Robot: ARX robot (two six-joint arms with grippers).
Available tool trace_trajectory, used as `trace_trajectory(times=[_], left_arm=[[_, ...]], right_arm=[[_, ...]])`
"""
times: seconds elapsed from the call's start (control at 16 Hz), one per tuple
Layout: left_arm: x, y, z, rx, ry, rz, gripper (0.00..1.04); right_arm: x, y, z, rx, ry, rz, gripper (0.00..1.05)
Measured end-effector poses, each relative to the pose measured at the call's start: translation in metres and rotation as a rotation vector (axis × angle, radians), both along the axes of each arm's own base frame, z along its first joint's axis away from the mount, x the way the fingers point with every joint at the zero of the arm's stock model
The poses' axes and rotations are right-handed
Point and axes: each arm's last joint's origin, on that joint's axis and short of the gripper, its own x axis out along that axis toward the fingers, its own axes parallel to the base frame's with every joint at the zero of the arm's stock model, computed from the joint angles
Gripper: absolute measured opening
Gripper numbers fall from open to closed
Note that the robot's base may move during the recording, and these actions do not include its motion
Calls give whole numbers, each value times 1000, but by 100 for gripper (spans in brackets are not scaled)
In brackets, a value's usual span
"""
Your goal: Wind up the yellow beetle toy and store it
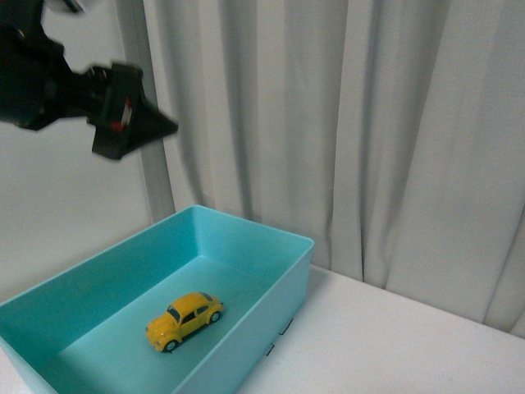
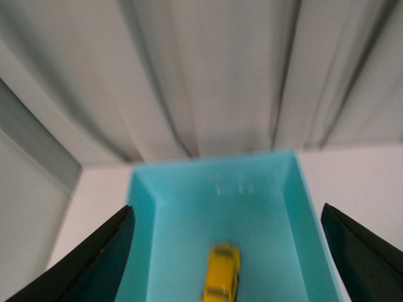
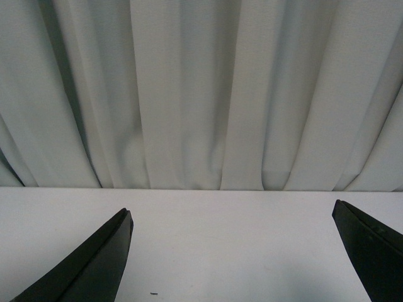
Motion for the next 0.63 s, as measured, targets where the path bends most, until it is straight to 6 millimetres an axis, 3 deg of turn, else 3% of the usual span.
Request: trace_trajectory(times=[0.06,0.13,0.19,0.31,0.38,0.63], left_arm=[[-22,-15,-8,-40,-206,3,75],[-34,-25,-18,-85,-302,-9,62],[-40,-29,-23,-101,-343,-3,52],[-52,-39,-56,-143,-302,14,16],[-56,-42,-60,-148,-315,11,3],[-68,-58,-78,-153,-315,-7,2]], right_arm=[[0,0,0,0,1,0,98],[0,0,0,0,0,0,98],[0,0,0,0,0,0,98],[0,0,0,0,0,0,98],[0,0,0,0,0,0,98],[0,0,0,0,0,0,98]])
